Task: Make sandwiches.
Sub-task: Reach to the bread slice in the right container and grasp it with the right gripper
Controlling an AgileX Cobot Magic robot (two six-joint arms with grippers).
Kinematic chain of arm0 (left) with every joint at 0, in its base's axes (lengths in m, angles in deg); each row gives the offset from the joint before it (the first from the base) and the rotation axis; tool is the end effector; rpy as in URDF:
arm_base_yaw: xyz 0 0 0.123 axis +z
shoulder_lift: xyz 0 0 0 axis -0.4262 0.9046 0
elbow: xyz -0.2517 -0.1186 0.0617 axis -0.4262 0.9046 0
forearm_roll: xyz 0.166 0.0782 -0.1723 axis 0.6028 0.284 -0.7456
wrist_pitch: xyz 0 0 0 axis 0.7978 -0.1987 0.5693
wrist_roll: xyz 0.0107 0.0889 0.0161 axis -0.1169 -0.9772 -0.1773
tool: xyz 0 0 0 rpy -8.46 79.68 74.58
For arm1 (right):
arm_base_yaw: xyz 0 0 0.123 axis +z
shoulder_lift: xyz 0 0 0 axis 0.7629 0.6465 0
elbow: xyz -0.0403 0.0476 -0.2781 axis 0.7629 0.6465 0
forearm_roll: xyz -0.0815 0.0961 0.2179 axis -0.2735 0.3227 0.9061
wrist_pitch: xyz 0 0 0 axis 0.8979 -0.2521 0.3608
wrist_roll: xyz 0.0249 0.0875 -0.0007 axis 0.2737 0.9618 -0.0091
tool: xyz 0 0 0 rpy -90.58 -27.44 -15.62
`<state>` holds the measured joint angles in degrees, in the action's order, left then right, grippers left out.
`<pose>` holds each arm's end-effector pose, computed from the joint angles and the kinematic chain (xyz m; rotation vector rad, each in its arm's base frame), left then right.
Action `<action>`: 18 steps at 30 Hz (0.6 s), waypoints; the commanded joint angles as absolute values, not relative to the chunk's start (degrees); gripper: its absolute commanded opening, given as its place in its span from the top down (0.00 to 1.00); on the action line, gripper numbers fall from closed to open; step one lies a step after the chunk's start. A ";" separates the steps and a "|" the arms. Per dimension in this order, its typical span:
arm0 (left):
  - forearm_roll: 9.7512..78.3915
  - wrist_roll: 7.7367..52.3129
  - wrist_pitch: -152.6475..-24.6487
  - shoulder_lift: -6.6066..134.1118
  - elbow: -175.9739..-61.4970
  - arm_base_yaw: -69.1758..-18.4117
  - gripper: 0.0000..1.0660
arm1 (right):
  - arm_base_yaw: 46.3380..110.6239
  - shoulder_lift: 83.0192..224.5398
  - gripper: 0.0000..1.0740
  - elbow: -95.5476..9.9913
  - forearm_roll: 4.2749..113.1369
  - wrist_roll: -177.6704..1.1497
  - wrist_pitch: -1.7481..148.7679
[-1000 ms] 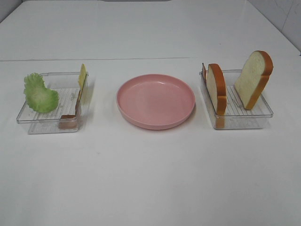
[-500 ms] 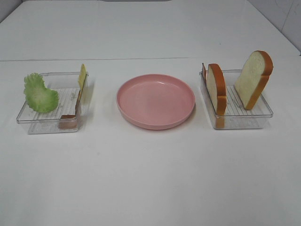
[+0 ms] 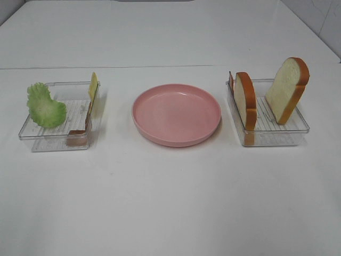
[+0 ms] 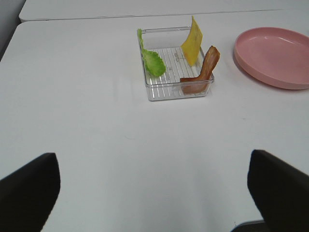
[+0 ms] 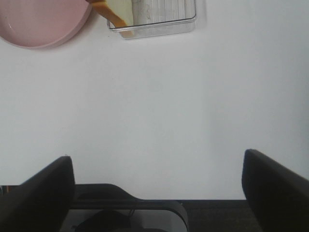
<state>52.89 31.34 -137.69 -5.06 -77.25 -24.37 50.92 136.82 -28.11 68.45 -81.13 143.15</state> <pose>-0.0057 -0.0081 0.2790 0.0329 2.0223 -0.0840 0.1469 0.0175 0.3403 0.0670 2.6124 0.2549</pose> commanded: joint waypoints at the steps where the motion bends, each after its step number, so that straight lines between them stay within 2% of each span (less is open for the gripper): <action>1: 52.21 31.69 -136.78 -6.03 -77.08 -24.54 0.06 | 50.81 142.43 0.21 -32.01 68.96 -80.21 143.73; 9: 52.21 31.69 -136.78 -6.03 -77.08 -24.54 0.06 | 51.15 155.10 0.21 -40.94 69.08 -79.75 141.89; 12: 52.21 31.69 -136.78 -6.03 -77.08 -24.54 0.06 | 54.13 158.99 0.21 -42.61 69.02 -78.32 139.37; 14: 52.21 31.69 -136.78 -6.03 -77.08 -24.54 0.06 | 59.00 163.41 0.21 -43.98 68.45 -75.91 136.68; 18: 52.21 31.69 -136.78 -6.03 -77.08 -24.54 0.06 | 62.27 168.33 0.21 -45.64 68.33 -74.54 135.02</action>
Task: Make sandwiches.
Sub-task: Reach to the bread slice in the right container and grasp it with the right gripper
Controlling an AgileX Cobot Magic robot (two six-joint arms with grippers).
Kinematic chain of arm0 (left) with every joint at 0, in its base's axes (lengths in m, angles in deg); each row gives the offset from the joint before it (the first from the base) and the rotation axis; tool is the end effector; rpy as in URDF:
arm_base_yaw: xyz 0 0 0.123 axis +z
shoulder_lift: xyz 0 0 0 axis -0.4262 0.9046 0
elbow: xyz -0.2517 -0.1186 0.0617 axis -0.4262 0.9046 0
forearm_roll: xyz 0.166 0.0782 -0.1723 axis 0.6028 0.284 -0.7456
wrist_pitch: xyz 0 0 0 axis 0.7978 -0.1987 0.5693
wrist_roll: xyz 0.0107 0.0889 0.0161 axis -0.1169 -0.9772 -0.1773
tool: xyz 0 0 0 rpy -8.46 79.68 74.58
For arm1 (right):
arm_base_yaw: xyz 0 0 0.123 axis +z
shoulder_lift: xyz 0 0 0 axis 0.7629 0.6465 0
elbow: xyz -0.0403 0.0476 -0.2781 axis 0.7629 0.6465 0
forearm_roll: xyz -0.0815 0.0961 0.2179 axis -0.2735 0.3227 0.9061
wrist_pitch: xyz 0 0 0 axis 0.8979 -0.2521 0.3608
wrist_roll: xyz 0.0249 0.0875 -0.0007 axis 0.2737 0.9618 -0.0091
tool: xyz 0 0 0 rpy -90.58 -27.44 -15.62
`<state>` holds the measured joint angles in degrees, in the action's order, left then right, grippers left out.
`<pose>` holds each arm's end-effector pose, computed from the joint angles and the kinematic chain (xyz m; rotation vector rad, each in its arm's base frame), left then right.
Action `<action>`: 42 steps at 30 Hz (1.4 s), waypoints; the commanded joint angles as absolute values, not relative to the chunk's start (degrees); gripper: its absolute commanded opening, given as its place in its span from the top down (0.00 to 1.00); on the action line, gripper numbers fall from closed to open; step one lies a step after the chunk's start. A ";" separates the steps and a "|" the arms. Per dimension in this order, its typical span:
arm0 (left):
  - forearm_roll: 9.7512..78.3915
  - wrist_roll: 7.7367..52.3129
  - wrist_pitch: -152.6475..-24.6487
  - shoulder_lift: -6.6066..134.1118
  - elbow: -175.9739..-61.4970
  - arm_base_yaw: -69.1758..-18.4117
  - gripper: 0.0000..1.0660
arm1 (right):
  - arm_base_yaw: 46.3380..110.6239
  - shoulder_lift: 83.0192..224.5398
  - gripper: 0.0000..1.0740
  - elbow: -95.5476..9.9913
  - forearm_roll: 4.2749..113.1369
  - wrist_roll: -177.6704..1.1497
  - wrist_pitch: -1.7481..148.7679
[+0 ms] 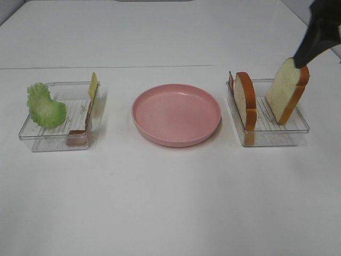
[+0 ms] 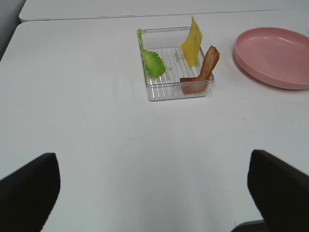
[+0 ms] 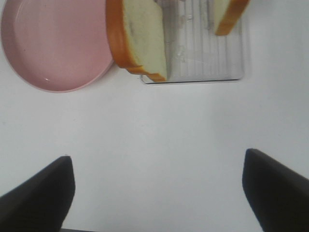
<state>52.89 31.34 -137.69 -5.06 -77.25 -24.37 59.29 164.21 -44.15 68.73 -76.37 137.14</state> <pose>-0.0057 -0.0081 0.2790 0.0329 2.0223 -0.0840 0.2679 0.0594 0.3260 0.0214 2.7236 0.3223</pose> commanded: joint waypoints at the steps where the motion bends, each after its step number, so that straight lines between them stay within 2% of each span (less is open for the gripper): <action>1: 52.21 31.69 -136.78 -6.03 -77.08 -24.54 0.06 | 63.35 170.05 0.21 -46.33 68.33 -74.14 134.10; 7: 52.21 31.69 -136.78 -6.03 -77.08 -24.54 0.06 | 68.40 179.62 0.21 -51.66 67.64 -73.56 130.49; 22: 52.21 31.69 -136.78 -6.03 -77.08 -24.54 0.06 | 68.74 198.07 0.21 -67.07 59.97 -73.79 131.01; 37: 52.26 31.69 -136.78 -6.03 -77.08 -24.54 0.06 | 68.74 206.66 0.22 -69.13 59.51 -74.54 134.56; 40: 52.26 31.69 -136.78 -6.03 -77.08 -24.54 0.06 | 68.74 206.66 0.26 -69.13 59.51 -75.34 134.73; 42: 52.26 31.69 -136.78 -6.03 -77.08 -24.54 0.06 | 68.74 206.66 0.41 -69.13 59.51 -75.45 134.90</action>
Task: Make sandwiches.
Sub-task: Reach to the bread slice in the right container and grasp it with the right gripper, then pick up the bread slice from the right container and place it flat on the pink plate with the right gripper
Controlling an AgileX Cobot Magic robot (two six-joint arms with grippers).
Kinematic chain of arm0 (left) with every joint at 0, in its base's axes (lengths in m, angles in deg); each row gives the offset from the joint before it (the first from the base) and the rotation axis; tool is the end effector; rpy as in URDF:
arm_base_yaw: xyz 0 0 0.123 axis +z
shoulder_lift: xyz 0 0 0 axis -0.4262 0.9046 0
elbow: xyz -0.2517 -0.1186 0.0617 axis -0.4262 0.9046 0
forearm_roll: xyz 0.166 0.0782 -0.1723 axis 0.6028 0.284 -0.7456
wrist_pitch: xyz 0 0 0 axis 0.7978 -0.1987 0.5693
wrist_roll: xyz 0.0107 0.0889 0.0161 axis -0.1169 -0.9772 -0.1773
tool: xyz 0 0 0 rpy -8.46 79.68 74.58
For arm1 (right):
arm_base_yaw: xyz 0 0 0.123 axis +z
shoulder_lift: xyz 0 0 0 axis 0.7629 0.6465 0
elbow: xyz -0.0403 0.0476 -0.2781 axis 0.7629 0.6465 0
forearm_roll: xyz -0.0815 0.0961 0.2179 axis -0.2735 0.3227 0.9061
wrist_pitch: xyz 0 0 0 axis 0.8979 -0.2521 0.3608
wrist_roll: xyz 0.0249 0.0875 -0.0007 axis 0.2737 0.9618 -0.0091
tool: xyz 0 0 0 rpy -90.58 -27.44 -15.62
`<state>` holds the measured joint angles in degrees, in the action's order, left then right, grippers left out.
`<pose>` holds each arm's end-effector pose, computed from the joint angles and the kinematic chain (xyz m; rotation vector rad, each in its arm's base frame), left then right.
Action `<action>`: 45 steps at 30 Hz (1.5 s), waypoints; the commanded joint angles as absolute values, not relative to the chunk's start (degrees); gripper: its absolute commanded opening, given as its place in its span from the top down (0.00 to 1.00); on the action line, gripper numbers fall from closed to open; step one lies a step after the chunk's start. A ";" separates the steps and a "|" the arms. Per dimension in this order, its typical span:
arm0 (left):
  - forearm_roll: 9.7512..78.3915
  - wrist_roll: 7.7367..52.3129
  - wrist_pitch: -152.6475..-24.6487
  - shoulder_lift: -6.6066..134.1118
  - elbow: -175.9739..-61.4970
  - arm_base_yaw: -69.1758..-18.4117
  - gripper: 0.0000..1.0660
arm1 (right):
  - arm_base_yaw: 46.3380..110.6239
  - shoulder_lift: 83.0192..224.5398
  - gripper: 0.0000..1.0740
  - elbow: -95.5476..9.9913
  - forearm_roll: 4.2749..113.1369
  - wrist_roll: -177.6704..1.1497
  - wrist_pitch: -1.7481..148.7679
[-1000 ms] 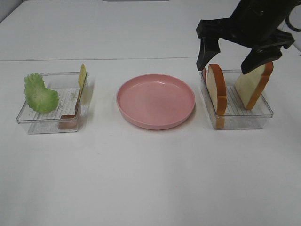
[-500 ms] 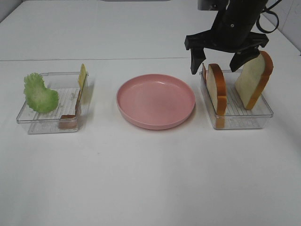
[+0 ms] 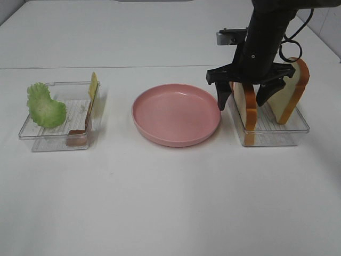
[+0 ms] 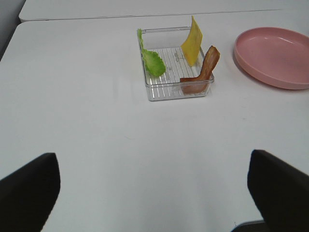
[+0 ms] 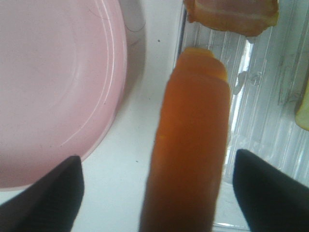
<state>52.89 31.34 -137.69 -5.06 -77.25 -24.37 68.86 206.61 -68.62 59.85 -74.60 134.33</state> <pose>-0.0057 -0.0081 0.2790 0.0329 2.0223 -0.0840 0.4102 0.1442 0.1764 -0.2447 2.9733 0.0904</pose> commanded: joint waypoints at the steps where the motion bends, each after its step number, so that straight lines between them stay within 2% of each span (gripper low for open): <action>1: 52.26 31.69 -136.78 -6.03 -77.08 -24.54 0.06 | 68.74 206.66 0.41 -69.13 59.51 -75.45 134.90; 2: 52.26 31.69 -136.78 -6.03 -77.08 -24.54 0.06 | 68.74 206.66 0.54 -69.13 59.51 -75.45 134.73; 3: 52.26 31.69 -136.78 -6.03 -77.08 -24.54 0.06 | 68.74 206.66 0.54 -69.13 59.51 -75.45 134.73; 4: 52.26 31.69 -136.78 -6.03 -77.08 -24.54 0.06 | 68.74 206.66 0.69 -69.13 59.51 -75.45 134.56; 5: 52.26 31.69 -136.78 -6.03 -77.08 -24.54 0.06 | 68.74 206.66 0.74 -69.13 59.51 -75.45 134.44; 6: 52.26 31.69 -136.78 -6.03 -77.08 -24.54 0.06 | 68.74 206.66 0.74 -69.13 59.51 -75.45 134.44; 7: 52.26 31.69 -136.78 -6.03 -77.08 -24.54 0.06 | 68.74 206.66 0.81 -69.13 59.51 -75.40 133.81; 20: 52.26 31.69 -136.78 -6.03 -77.08 -24.54 0.06 | 68.74 206.66 0.83 -69.13 59.97 -74.82 134.21; 22: 52.26 31.69 -136.78 -6.03 -77.08 -24.54 0.06 | 68.74 206.66 1.00 -69.13 59.97 -72.65 135.88; 33: 52.26 31.69 -136.78 -6.03 -77.08 -24.54 0.06 | 68.74 203.97 1.00 -69.31 61.51 -72.42 141.61; 42: 52.26 31.69 -136.78 -6.03 -77.08 -24.54 0.06 | 68.74 192.05 1.00 -69.36 61.17 -72.53 146.59; 45: 52.26 31.69 -136.78 -6.03 -77.08 -24.54 0.06 | 68.74 189.07 1.00 -69.36 63.81 -72.65 142.64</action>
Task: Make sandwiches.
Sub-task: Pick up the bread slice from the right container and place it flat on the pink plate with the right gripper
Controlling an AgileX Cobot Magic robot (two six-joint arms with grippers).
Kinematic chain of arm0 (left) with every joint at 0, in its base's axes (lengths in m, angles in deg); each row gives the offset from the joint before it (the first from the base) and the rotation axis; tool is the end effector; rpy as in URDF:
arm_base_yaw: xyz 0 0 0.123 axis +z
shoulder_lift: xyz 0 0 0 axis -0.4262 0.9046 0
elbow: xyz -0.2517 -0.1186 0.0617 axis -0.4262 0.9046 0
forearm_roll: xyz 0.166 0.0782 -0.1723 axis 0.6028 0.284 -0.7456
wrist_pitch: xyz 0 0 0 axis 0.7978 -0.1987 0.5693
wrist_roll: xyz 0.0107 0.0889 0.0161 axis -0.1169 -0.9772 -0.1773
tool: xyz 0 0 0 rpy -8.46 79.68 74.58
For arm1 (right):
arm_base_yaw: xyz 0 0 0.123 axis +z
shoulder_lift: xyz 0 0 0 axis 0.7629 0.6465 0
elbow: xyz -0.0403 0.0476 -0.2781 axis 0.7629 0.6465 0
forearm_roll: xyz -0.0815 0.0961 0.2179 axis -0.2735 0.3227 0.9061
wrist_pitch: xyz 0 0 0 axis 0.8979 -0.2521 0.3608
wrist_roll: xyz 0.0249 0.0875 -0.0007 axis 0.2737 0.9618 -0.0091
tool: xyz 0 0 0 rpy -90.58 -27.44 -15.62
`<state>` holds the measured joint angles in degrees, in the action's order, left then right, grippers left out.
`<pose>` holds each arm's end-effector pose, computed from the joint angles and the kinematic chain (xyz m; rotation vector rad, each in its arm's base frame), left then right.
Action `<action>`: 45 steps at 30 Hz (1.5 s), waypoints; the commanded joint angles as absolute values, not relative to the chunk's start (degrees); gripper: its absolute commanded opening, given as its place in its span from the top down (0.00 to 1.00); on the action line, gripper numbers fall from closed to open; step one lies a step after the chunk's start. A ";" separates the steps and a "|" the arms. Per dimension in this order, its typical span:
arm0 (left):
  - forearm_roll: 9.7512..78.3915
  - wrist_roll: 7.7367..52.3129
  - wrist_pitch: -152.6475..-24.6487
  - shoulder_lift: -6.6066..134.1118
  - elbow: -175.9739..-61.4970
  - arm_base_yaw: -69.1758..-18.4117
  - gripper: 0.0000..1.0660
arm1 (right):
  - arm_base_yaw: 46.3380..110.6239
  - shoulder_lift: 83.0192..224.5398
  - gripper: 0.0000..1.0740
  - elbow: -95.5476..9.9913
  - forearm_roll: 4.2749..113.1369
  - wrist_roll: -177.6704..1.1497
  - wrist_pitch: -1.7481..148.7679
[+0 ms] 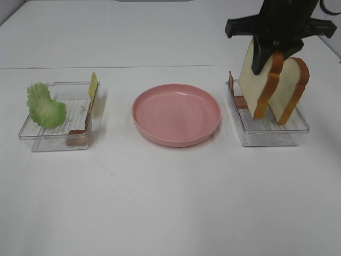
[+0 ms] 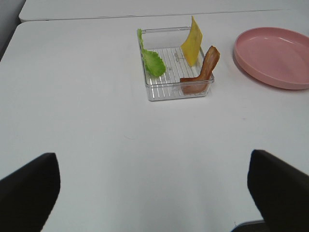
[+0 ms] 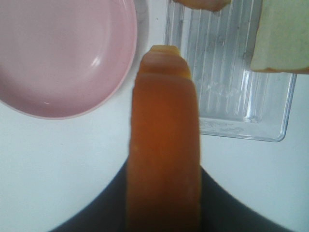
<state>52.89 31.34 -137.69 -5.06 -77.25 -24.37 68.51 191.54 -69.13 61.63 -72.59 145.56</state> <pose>-0.0057 -0.0081 0.2790 0.0329 2.0223 -0.0840 0.3678 0.1300 0.2844 -0.1753 2.9107 0.1661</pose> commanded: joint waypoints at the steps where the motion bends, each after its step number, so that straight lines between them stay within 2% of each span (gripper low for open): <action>1: 52.26 31.69 -136.78 -6.03 -77.08 -24.54 0.06 | 68.74 188.27 1.00 -69.36 68.10 -74.14 138.86; 2: 52.26 31.69 -136.78 -6.03 -77.08 -24.54 0.06 | 68.74 188.27 1.00 -69.36 68.10 -74.14 138.86; 4: 52.26 31.69 -136.78 -5.98 -77.08 -24.54 0.06 | 68.80 189.13 1.00 -69.19 78.07 -79.12 135.48; 5: 52.26 31.69 -136.78 -5.98 -77.08 -24.54 0.06 | 68.80 189.13 1.00 -69.19 78.07 -79.12 135.48; 6: 52.26 31.69 -136.78 -5.98 -77.08 -24.54 0.06 | 68.80 190.28 1.00 -68.27 86.61 -83.30 132.90; 7: 52.26 31.69 -136.78 -5.98 -77.08 -24.54 0.06 | 68.80 190.28 1.00 -68.27 86.61 -83.30 132.90; 9: 52.26 31.69 -136.78 -5.92 -77.08 -24.54 0.06 | 68.80 192.68 1.00 -66.10 96.46 -89.84 129.06; 12: 52.26 31.74 -136.78 -5.92 -77.08 -24.54 0.06 | 68.80 195.78 1.00 -65.47 101.91 -93.16 127.22; 21: 52.26 31.74 -136.78 -5.92 -77.08 -24.54 0.06 | 68.80 204.14 1.00 -65.47 105.92 -94.94 123.62; 30: 52.26 31.74 -136.78 -5.92 -77.08 -24.54 0.06 | 68.80 211.53 1.00 -65.47 115.31 -101.24 119.15; 43: 52.26 31.80 -136.78 -5.92 -77.08 -24.54 0.06 | 68.80 214.74 1.00 -65.47 114.00 -100.66 115.65; 45: 52.26 31.80 -136.78 -5.92 -77.08 -24.54 0.06 | 68.80 215.20 0.97 -65.47 114.00 -100.55 115.99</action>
<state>52.89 31.34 -137.69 -5.06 -77.25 -24.37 68.86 214.91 -65.81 113.94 -100.15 115.82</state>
